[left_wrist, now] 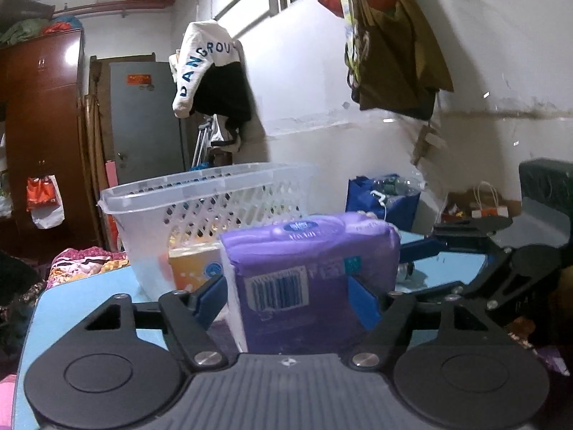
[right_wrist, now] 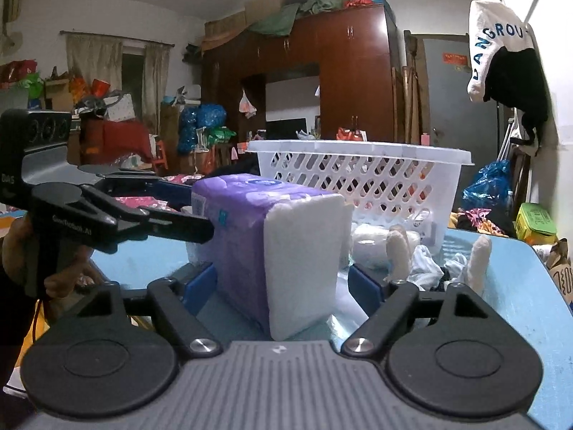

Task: Organize objects
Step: 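Close both grippers on opposite ends of the large purple tissue pack, then lift the tissue pack with both grippers and lower it into the basket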

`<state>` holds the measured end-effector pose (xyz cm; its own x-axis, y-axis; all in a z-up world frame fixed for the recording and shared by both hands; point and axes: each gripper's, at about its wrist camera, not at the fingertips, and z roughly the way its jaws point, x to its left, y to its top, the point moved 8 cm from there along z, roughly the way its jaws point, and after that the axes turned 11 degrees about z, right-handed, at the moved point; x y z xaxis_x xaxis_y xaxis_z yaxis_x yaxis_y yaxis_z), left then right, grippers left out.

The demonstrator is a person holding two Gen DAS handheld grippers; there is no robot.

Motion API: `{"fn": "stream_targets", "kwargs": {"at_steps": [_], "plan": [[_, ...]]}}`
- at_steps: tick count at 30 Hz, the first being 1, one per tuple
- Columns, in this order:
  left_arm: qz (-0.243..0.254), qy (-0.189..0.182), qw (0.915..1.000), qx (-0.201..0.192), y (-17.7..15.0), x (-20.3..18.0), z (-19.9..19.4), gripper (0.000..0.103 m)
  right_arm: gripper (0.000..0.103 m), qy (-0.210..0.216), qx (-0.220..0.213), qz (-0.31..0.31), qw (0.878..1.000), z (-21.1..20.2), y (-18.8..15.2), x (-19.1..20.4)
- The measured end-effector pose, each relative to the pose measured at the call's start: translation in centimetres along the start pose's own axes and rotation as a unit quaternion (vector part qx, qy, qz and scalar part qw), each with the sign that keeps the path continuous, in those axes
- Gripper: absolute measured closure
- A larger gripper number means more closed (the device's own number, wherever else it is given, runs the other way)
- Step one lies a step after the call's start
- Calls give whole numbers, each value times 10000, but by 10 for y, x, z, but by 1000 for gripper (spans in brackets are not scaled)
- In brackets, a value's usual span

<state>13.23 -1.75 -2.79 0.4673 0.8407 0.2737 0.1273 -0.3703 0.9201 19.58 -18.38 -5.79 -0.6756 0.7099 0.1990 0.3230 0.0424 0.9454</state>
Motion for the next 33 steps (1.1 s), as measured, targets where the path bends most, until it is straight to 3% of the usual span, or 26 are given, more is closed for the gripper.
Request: {"fn": "stream_targets", "kwargs": {"at_steps": [5, 9, 13, 33], "plan": [[5, 3, 10000, 21, -3, -2, 2, 32, 28, 32, 125, 2, 9999, 4, -4, 0], [-45, -61, 10000, -9, -3, 0, -1, 43, 39, 37, 134, -42, 9999, 8, -4, 2], [-84, -86, 9999, 3, -3, 1, -2, 50, 40, 44, 100, 8, 9999, 7, -3, -2], [107, 331, 9991, -252, 14, -13, -19, 51, 46, -118, -166, -251, 9995, -7, 9, 10]]}}
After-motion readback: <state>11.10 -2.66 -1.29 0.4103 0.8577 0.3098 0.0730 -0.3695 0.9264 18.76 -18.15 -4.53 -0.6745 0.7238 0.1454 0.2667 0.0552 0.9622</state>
